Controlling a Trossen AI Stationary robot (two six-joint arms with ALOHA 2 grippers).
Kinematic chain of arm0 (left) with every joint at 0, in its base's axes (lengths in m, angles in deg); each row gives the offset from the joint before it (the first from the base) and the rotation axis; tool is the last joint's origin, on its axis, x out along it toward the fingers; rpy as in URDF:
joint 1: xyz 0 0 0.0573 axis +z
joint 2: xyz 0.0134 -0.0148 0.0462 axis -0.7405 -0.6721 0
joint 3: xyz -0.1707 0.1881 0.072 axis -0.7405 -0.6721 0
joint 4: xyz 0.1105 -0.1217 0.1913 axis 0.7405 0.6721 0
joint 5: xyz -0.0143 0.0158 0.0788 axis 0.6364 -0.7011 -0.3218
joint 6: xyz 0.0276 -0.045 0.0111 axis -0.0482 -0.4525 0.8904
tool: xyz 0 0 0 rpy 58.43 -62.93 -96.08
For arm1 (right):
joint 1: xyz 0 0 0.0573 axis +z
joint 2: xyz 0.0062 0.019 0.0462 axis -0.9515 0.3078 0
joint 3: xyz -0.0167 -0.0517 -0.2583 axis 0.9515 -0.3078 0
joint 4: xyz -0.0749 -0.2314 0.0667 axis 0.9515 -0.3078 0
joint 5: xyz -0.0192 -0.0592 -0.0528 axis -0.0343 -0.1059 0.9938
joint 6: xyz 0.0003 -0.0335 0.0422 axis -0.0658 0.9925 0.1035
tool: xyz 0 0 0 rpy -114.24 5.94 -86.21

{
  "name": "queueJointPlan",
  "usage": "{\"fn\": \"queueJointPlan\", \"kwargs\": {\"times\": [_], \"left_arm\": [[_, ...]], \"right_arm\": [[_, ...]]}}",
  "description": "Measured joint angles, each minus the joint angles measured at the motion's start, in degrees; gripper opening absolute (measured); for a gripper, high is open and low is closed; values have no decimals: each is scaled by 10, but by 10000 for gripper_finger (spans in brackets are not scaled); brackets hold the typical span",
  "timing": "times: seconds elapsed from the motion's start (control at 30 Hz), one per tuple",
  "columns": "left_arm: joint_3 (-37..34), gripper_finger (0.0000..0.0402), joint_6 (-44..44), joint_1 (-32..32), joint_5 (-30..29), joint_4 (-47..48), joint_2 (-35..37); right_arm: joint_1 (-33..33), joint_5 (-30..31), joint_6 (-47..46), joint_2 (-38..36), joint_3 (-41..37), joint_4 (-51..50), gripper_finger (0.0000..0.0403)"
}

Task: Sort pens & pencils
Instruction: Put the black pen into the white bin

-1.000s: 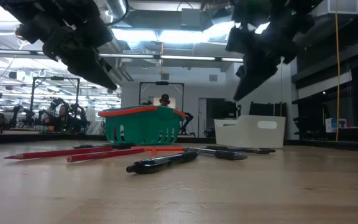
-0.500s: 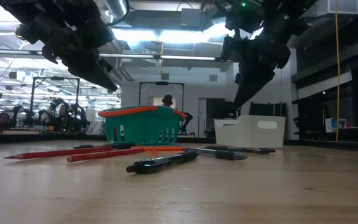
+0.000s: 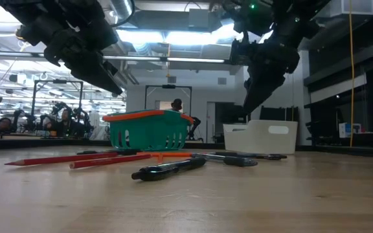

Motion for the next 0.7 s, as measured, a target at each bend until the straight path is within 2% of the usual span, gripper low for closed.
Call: {"fn": "queueJointPlan", "kwargs": {"times": [0.37,0.7], "left_arm": [[0,41,0,0,-5,0,0],[0,41,9,0,-7,0,0]], "right_arm": [[0,2,13,71,4,0,177],[6,16,29,153,75,-59,179]]}}
